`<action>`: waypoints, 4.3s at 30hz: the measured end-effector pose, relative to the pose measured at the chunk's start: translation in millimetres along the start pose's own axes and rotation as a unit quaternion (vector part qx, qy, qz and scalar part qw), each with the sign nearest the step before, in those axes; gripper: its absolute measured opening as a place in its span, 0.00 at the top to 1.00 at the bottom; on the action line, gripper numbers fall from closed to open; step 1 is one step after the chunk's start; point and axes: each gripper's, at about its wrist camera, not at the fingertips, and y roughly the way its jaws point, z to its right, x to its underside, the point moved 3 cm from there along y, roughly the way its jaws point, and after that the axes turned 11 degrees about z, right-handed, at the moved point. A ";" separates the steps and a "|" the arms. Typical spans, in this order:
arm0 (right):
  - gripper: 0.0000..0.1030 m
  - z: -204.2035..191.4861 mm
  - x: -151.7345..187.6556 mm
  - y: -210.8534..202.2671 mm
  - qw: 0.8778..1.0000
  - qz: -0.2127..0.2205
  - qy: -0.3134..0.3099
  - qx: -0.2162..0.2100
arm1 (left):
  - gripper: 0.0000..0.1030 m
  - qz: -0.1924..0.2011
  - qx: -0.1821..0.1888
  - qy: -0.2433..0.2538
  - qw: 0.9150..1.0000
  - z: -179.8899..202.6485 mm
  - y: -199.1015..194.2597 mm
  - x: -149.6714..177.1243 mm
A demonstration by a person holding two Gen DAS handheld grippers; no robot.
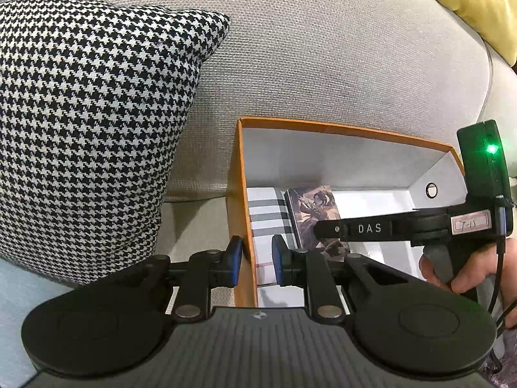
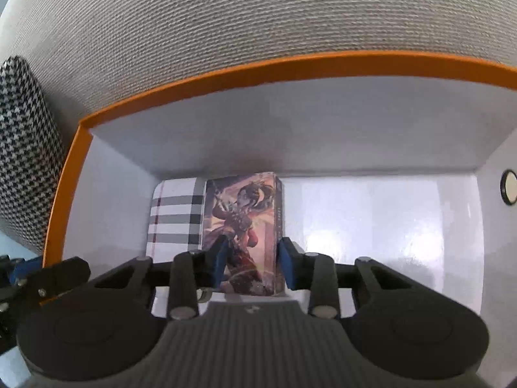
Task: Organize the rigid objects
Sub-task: 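Grasp the pink pump bottle by its neck with right tool while left tool moves to the pink cup, then close left tool on the pink cup and lift it while right tool holds the pump bottle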
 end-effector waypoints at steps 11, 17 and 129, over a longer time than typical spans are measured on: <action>0.64 -7.8 42.0 -119.0 0.987 0.132 -0.085 -0.034 | 0.74 0.132 0.053 -0.007 0.990 0.6 -94.8 40.8; 0.64 1.2 95.5 -185.5 0.982 0.165 -0.044 -0.082 | 0.74 0.156 0.071 0.015 0.985 9.4 -159.7 101.8; 0.75 39.4 284.9 -186.9 0.997 0.074 -0.036 -0.014 | 0.42 -0.105 0.026 -0.043 0.993 58.2 -69.8 261.3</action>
